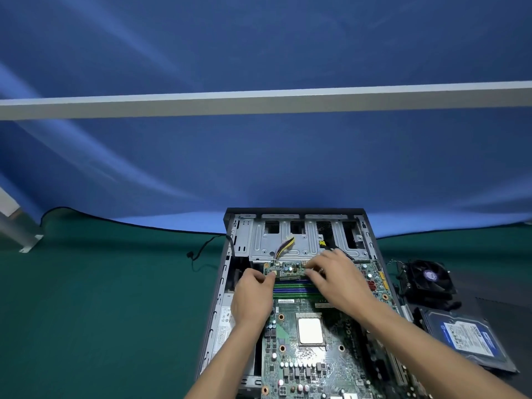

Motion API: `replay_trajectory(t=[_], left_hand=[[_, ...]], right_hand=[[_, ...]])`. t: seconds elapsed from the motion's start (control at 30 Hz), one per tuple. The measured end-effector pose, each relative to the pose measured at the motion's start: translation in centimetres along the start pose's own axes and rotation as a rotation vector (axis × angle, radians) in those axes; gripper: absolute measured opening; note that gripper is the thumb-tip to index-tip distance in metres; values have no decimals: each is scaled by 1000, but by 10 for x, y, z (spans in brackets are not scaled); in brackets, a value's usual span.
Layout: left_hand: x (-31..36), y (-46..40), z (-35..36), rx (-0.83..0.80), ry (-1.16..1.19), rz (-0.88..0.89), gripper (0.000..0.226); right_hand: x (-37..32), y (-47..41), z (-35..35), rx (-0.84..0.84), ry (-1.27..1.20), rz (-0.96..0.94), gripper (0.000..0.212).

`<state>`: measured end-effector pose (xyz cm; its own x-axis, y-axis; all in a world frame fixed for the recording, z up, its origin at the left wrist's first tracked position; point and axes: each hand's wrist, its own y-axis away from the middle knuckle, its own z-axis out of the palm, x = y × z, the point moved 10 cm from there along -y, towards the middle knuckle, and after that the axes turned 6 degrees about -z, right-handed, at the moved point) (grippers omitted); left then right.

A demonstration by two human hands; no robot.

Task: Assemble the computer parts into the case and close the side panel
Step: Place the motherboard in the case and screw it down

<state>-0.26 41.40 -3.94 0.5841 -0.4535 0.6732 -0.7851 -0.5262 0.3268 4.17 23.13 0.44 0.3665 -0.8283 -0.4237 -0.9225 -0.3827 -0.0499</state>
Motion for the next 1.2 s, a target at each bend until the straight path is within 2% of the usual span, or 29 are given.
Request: replay_trajectory(t=[0.1, 0.2, 0.4, 0.6, 0.7, 0.87, 1.03, 1.2], left_hand=[[13, 3, -5, 97, -125, 83, 24], [39, 15, -1, 162, -219, 267, 25], [82, 40, 32, 100, -302, 554, 26], [100, 57, 55, -9, -231, 699, 23], [101, 58, 62, -53, -182, 702, 18], [96, 47, 66, -117, -76, 584, 9], [92, 47, 67, -81, -73, 558, 9], [90, 48, 68, -42, -82, 571, 11]], right_hand=[[23, 9, -13, 51, -20, 77, 19], [43, 19, -24, 115, -70, 157, 15], [72, 35, -19, 90, -299, 347, 17], [78, 36, -15, 18, -356, 400, 22], [84, 35, -13, 5, -341, 442, 24], [91, 28, -8, -93, -337, 469, 24], [94, 26, -3, -126, -386, 466, 26], [95, 28, -3, -92, -376, 446, 27]])
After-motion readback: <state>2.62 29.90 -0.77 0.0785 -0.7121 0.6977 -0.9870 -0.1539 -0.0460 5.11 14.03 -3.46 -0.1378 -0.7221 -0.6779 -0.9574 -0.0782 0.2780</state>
